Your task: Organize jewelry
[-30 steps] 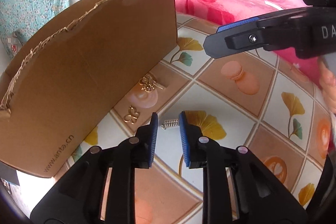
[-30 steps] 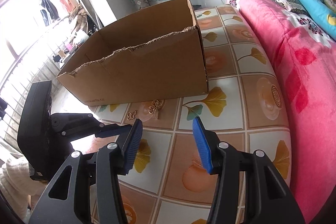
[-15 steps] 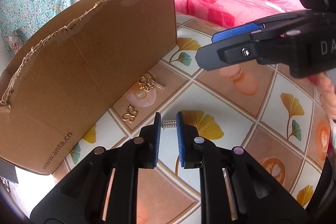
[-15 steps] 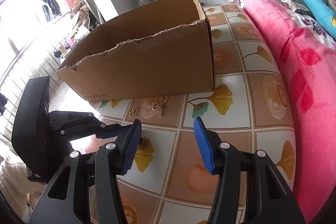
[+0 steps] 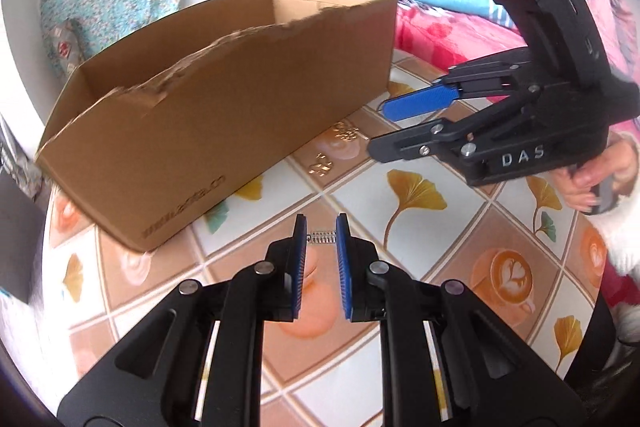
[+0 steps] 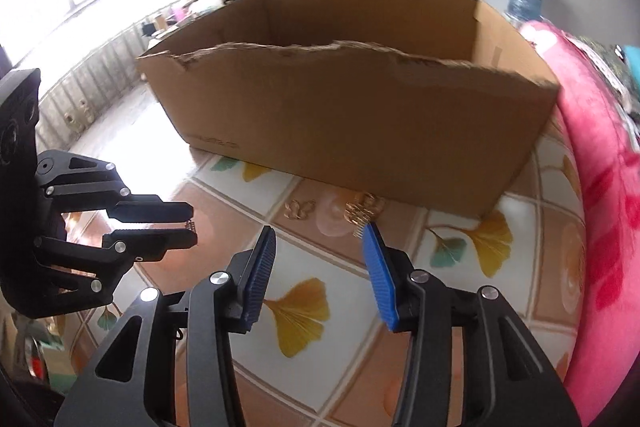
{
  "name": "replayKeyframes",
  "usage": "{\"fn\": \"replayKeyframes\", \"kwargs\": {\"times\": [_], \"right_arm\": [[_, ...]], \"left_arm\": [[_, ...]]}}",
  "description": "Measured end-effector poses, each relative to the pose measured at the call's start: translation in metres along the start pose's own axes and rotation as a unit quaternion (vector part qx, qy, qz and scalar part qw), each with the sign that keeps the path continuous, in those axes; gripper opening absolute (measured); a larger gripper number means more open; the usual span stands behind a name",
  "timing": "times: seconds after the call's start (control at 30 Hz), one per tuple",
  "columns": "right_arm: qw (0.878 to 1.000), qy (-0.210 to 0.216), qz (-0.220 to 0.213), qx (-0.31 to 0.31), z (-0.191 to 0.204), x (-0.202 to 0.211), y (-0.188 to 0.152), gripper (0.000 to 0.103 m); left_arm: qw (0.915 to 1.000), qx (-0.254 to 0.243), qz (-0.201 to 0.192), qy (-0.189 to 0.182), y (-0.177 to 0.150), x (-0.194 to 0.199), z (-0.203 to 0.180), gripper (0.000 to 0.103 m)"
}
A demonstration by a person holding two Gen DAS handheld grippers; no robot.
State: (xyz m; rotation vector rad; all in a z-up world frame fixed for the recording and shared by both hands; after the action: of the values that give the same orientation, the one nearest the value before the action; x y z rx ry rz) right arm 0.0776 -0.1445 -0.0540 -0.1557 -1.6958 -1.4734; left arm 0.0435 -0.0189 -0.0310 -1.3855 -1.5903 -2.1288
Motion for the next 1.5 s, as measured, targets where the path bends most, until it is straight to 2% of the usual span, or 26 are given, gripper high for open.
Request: {"fn": "replayKeyframes", "kwargs": {"times": [0.03,0.13,0.2,0.27,0.33,0.4,0.57,0.63,0.7,0.73,0.93,0.97,1.07,1.13,1.2,1.23,1.3,1.37,1.43,1.47,1.5], "right_arm": [[1.000,0.005,0.005,0.020,0.008,-0.006,0.003,0.042],[0.997,-0.018,0.028,0.067,0.021,-0.024,0.007,0.034],[0.996,-0.018,0.042,0.078,0.027,-0.032,0.006,0.031],[0.995,-0.026,0.057,0.074,0.026,-0.042,0.004,0.026],[0.997,-0.023,0.051,0.055,0.023,-0.043,0.006,0.026],[0.997,-0.038,0.045,0.045,0.015,-0.043,0.008,0.026],[0.998,-0.027,0.042,0.029,0.012,-0.042,0.009,0.024],[0.998,-0.033,0.049,0.007,0.010,-0.041,0.010,0.015],[0.998,-0.040,0.046,-0.008,0.007,-0.041,0.013,0.015],[0.998,-0.043,0.040,-0.012,0.007,-0.040,0.014,0.003],[0.999,-0.036,0.016,-0.026,0.001,-0.019,0.020,0.003],[0.999,-0.022,0.020,-0.019,0.004,-0.015,0.022,0.003],[1.000,-0.019,0.014,0.001,0.005,-0.004,0.027,0.003],[1.000,-0.017,0.023,-0.009,-0.003,-0.004,0.027,0.008],[0.999,0.008,0.036,-0.034,-0.006,-0.010,0.024,0.019],[0.998,0.012,0.043,-0.037,-0.007,-0.014,0.022,0.031],[0.999,-0.010,0.039,-0.031,-0.010,-0.018,0.021,0.039],[0.999,-0.023,0.034,-0.029,-0.012,-0.025,0.019,0.039],[0.998,-0.058,0.026,-0.027,-0.012,-0.029,0.018,0.035],[0.997,-0.072,0.024,-0.022,-0.010,-0.030,0.019,0.019],[0.997,-0.062,0.022,-0.029,-0.005,-0.032,0.019,0.015]], "left_arm": [[1.0000,0.007,-0.003,0.004,-0.002,0.003,0.002,0.014],[0.9998,0.016,-0.009,0.013,-0.008,0.010,0.009,0.014],[0.9996,0.021,-0.012,0.016,-0.009,0.013,0.011,0.014],[0.9993,0.027,-0.017,0.017,-0.010,0.016,0.014,0.014],[0.9991,0.030,-0.023,0.017,-0.011,0.021,0.016,0.014],[0.9991,0.028,-0.027,0.019,-0.014,0.025,0.017,0.014],[0.9990,0.026,-0.032,0.020,-0.020,0.029,0.018,0.014],[0.9989,0.028,-0.031,0.019,-0.021,0.027,0.018,0.014],[0.9988,0.032,-0.032,0.017,-0.022,0.027,0.018,0.014],[0.9988,0.033,-0.033,0.017,-0.022,0.027,0.019,0.014],[0.9985,0.034,-0.038,0.017,-0.024,0.033,0.022,0.014],[0.9986,0.034,-0.038,0.017,-0.023,0.033,0.022,0.014],[0.9983,0.035,-0.043,0.018,-0.021,0.035,0.023,0.014],[0.9981,0.038,-0.046,0.016,-0.023,0.037,0.023,0.014],[0.9978,0.038,-0.051,0.016,-0.024,0.039,0.023,0.014],[0.9977,0.039,-0.053,0.015,-0.026,0.039,0.023,0.014],[0.9977,0.041,-0.053,0.011,-0.028,0.040,0.023,0.014],[0.9975,0.043,-0.055,0.008,-0.030,0.040,0.024,0.014],[0.9975,0.043,-0.056,0.005,-0.031,0.040,0.023,0.014],[0.9975,0.043,-0.056,0.005,-0.030,0.040,0.023,0.014],[0.9975,0.042,-0.057,0.005,-0.030,0.040,0.023,0.014]]}}
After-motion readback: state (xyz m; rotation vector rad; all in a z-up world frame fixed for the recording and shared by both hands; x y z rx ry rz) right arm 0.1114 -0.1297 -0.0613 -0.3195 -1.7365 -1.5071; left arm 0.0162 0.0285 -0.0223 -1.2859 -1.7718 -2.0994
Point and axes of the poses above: each gripper's, at about its wrist camera, not at the fingertips, and x roughly against the way its jaws point, z to its left, y to its top, the point moved 9 cm from there along -x, roughly the way its jaws point, and after that the axes turned 2 degrees about -z, right-handed, at the moved point
